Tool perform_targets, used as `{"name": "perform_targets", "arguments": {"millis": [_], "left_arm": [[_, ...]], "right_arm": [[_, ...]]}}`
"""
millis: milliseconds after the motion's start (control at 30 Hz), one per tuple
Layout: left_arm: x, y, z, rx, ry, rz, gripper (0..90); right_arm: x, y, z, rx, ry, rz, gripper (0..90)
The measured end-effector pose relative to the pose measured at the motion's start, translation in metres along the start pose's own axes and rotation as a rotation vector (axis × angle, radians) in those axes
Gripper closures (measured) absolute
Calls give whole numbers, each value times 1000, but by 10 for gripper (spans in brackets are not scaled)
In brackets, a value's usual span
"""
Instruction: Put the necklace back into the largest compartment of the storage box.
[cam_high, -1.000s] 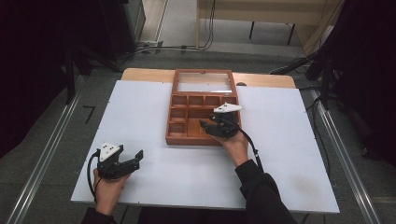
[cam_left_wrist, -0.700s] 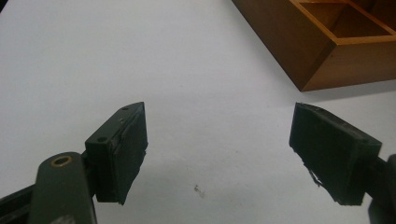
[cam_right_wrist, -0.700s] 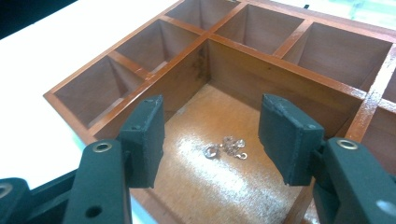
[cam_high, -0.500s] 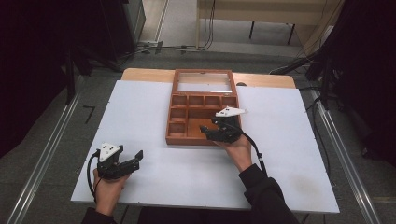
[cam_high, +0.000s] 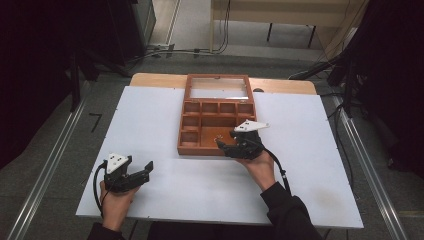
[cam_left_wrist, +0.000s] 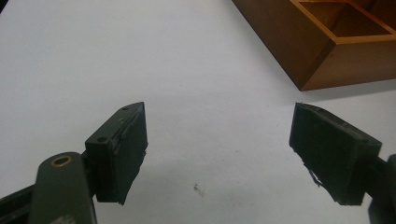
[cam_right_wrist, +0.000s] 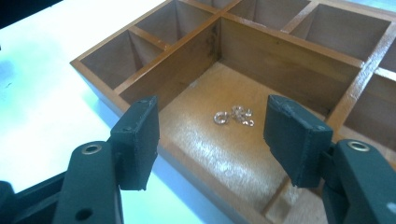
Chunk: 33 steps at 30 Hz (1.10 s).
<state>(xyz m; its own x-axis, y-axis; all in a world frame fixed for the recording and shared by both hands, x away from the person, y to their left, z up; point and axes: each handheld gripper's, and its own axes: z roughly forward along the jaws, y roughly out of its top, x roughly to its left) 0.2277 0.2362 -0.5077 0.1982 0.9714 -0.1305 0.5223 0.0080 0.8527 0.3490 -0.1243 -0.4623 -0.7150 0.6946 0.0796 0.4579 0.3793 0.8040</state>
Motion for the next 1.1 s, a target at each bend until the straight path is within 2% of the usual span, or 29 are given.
{"name": "perform_targets", "arguments": {"millis": [300,500,767,833,867,933,1033,1067,1100], "left_arm": [[0,0,0,5,1,6,198],[-1,0,0,6,2,7,198],[0,0,0,3,0,3,198],[0,0,-1,4,-2,6,198],[0,0,-1,6,0,7,198],[0,0,-1,5,-1,7,198],[-1,0,-1,5,-6,8,198],[-1,0,-1,3,-8,8,199],[-1,0,-1,0,-11,8,199]], "right_arm": [[0,-13,-20,-23,12,7,340],[-6,-21,-37,-37,-5,8,339],[-20,-41,-60,-46,-47,26,336],[-25,-46,-68,-55,-62,34,336],[-30,-53,-78,-62,-77,45,336],[-32,-56,-82,-65,-81,49,336],[-39,-67,-96,-77,-108,65,335],[-44,-76,-106,-83,-126,82,336],[-44,-76,-106,-83,-126,82,336]]}}
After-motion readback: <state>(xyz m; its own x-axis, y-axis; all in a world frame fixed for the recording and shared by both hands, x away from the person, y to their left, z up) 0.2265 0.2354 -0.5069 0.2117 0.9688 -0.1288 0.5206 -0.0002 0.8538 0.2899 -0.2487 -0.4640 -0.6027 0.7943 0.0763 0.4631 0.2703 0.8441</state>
